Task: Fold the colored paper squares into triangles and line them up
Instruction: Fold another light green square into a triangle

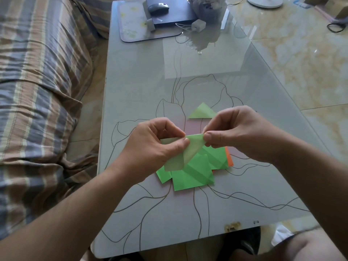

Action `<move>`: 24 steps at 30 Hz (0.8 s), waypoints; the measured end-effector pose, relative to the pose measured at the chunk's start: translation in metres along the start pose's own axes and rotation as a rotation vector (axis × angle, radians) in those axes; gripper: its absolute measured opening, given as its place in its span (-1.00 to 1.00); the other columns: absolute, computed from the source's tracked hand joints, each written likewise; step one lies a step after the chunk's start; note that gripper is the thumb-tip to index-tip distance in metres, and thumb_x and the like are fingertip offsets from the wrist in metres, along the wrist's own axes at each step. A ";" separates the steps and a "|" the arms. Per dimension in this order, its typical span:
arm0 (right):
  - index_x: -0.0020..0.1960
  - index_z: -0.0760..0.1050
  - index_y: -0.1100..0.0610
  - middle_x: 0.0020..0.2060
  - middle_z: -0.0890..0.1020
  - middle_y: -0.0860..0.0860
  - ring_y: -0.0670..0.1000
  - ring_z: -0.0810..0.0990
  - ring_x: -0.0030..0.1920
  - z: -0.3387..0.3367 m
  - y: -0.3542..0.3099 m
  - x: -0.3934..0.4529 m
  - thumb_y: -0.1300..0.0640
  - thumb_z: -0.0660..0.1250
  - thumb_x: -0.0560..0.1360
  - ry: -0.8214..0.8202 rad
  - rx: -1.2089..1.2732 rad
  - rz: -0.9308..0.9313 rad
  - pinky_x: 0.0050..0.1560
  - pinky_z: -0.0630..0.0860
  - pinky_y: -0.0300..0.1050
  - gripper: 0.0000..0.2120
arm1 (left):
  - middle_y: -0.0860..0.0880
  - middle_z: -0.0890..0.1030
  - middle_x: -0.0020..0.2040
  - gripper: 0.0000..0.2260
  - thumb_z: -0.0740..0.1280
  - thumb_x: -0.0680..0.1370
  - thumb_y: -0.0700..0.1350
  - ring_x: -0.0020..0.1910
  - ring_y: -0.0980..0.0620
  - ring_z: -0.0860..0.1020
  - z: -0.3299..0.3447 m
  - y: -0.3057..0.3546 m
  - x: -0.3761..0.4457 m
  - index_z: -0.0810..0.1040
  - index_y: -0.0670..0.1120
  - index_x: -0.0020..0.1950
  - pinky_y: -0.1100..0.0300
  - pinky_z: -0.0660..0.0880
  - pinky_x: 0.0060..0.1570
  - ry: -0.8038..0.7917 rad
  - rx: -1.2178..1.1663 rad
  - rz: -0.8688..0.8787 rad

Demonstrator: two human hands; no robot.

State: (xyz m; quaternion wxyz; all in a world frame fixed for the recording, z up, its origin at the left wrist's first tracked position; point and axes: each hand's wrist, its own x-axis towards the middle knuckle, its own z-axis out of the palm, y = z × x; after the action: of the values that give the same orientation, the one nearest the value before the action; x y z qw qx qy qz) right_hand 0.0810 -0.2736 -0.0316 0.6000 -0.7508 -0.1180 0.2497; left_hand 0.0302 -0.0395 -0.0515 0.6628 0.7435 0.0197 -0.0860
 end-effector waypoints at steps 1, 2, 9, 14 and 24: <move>-0.16 0.67 0.25 -0.19 0.71 0.28 0.06 0.66 -0.21 0.001 0.000 0.000 0.13 0.58 0.31 0.017 0.011 -0.005 -0.11 0.61 -0.06 -0.78 | -0.10 0.73 -0.15 -0.91 0.56 0.47 -0.24 -0.17 -0.03 0.69 0.001 0.000 0.000 0.68 -0.13 -0.13 0.00 0.67 -0.13 0.002 -0.006 0.001; -0.17 0.64 0.25 -0.19 0.70 0.29 0.07 0.66 -0.21 0.002 0.000 0.000 0.15 0.58 0.32 0.040 0.011 -0.007 -0.12 0.60 -0.06 -0.80 | -0.10 0.73 -0.15 -0.91 0.56 0.47 -0.25 -0.17 -0.03 0.69 0.001 -0.001 0.000 0.68 -0.13 -0.13 0.01 0.66 -0.12 0.006 -0.012 0.003; -0.06 0.60 0.23 -0.23 0.73 0.22 0.08 0.70 -0.21 0.006 0.000 0.001 0.30 0.53 0.43 0.088 0.065 0.033 -0.13 0.61 -0.10 -0.86 | -0.11 0.72 -0.17 -0.89 0.55 0.46 -0.26 -0.20 0.00 0.65 0.001 -0.001 0.001 0.67 -0.11 -0.17 0.10 0.60 -0.16 0.027 -0.065 -0.009; 0.13 0.60 0.20 -0.14 0.75 0.22 0.08 0.73 -0.16 0.007 -0.003 -0.001 0.37 0.44 0.51 0.105 0.142 0.084 -0.13 0.66 -0.15 -0.78 | -0.07 0.72 -0.20 -0.86 0.55 0.46 -0.25 -0.24 0.01 0.64 0.001 0.001 0.001 0.69 -0.03 -0.16 0.10 0.57 -0.20 0.036 -0.096 -0.045; 0.32 0.53 0.13 -0.01 0.72 0.28 0.11 0.71 -0.10 0.007 -0.004 -0.002 0.28 0.54 0.30 0.033 0.298 0.175 -0.07 0.64 -0.14 -0.40 | -0.07 0.71 -0.22 -0.91 0.57 0.34 -0.11 -0.22 0.02 0.64 0.001 0.001 0.001 0.71 -0.03 -0.20 0.12 0.59 -0.16 0.027 -0.119 -0.023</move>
State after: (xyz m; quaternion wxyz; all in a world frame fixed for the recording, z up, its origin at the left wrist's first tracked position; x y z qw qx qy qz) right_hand 0.0766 -0.2676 -0.0280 0.6825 -0.6648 -0.0041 0.3035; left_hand 0.0312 -0.0403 -0.0505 0.7044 0.7038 0.0423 -0.0822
